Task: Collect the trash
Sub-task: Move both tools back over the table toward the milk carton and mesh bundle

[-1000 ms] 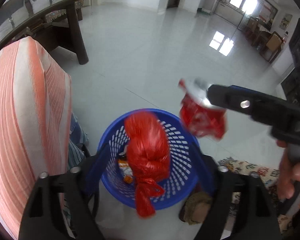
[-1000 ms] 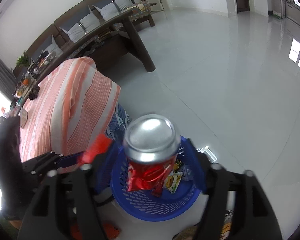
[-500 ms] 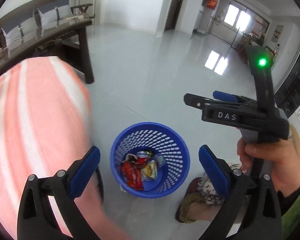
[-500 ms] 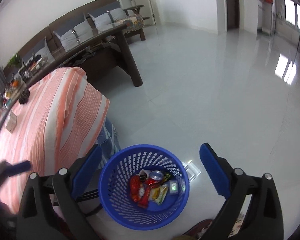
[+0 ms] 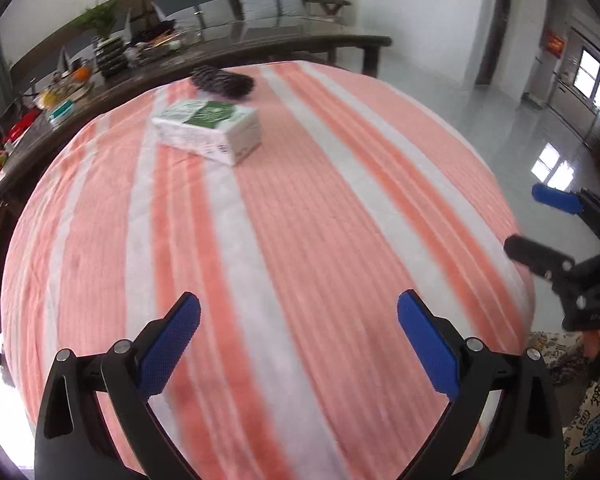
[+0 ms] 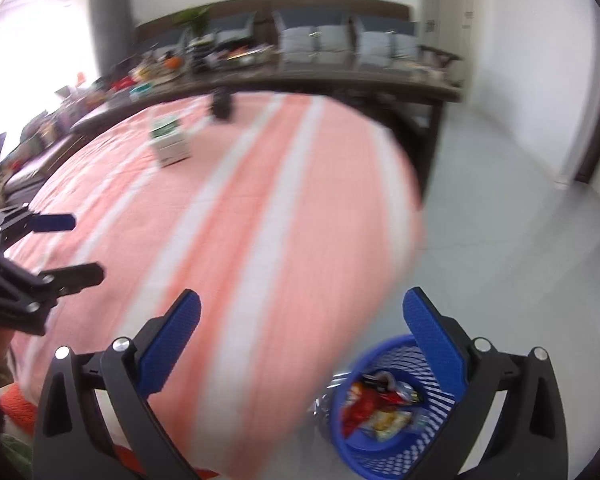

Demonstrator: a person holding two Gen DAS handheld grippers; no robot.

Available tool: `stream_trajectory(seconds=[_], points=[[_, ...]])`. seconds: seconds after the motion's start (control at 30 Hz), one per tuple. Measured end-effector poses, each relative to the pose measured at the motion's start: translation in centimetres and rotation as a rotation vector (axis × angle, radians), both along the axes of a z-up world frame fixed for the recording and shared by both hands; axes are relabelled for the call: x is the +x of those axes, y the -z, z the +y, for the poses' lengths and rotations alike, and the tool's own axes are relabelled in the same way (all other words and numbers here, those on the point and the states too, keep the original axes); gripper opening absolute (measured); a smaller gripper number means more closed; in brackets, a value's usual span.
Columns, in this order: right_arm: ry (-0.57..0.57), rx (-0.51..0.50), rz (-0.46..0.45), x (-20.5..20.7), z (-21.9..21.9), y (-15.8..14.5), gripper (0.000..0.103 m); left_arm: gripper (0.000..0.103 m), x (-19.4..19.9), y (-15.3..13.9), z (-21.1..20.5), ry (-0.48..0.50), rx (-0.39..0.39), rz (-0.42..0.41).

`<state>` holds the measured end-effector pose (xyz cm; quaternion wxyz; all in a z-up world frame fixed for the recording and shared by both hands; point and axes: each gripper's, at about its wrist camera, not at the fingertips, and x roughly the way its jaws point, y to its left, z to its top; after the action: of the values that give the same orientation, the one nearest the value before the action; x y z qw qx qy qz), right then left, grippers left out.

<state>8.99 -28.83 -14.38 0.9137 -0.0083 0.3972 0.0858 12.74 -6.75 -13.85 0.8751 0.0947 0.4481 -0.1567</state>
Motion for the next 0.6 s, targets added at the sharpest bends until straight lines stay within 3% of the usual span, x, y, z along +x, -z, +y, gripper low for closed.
stream_trajectory(seconds=[0.07,0.23,0.47,0.6], points=[[-0.063,-0.011,0.067,2.6,3.3,0.7,0.098,0.098,1.3,-0.7,2.0,-0.048,0.002,0.007],[-0.113,-0.07,0.088,6.3,8.3,2.6,0.098,0.098,4.9,-2.5,4.5,-0.105,-0.006,0.026],[-0.105,-0.019,0.07,6.4,8.8,3.2,0.098,0.098,14.4,-4.3,3.0,-0.231,-0.061,0.068],[-0.11,-0.022,0.067,6.4,9.0,3.2,0.098,0.098,19.2,-3.8,1.2,-0.345,-0.054,0.102]])
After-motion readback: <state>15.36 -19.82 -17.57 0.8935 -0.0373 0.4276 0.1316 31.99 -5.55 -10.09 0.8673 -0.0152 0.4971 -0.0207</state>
